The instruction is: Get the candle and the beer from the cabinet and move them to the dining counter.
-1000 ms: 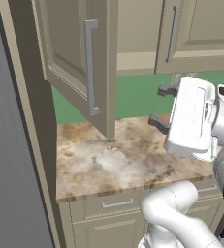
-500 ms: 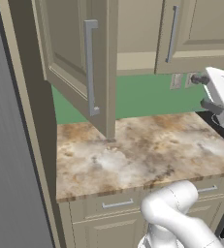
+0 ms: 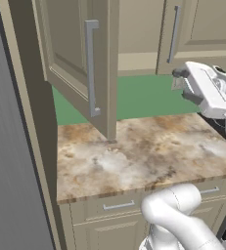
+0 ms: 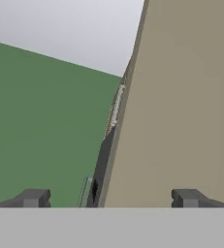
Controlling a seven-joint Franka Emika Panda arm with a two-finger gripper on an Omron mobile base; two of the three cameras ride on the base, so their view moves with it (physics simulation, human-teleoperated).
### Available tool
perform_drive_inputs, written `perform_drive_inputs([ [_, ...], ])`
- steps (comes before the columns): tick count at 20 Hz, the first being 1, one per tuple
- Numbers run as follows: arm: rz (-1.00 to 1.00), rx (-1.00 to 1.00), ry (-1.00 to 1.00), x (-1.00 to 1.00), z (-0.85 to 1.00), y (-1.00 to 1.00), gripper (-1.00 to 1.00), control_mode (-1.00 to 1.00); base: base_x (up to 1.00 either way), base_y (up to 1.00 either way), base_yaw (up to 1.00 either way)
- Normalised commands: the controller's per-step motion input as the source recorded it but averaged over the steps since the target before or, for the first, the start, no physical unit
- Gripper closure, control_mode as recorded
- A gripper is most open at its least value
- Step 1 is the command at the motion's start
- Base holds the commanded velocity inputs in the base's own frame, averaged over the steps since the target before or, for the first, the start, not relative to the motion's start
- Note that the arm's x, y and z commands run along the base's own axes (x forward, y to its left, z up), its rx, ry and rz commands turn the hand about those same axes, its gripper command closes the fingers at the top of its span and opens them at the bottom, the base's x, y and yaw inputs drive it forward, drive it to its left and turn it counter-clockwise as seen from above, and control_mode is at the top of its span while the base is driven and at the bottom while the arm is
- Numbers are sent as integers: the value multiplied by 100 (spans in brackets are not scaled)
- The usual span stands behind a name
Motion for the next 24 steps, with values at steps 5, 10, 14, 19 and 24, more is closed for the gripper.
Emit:
perform_drive_inputs([
  [5,0,-11,13,32,7,65,-100,-100,0,0,0],
  [10,10,-5,16,42,3,8,-100,-100,0,0,0],
  [14,20,-2,8,44,0,10,-100,-100,0,0,0],
  [19,15,-8,0,18,0,42,-100,-100,0,0,0],
  [24,6,-10,0,0,0,60,-100,-100,0,0,0],
])
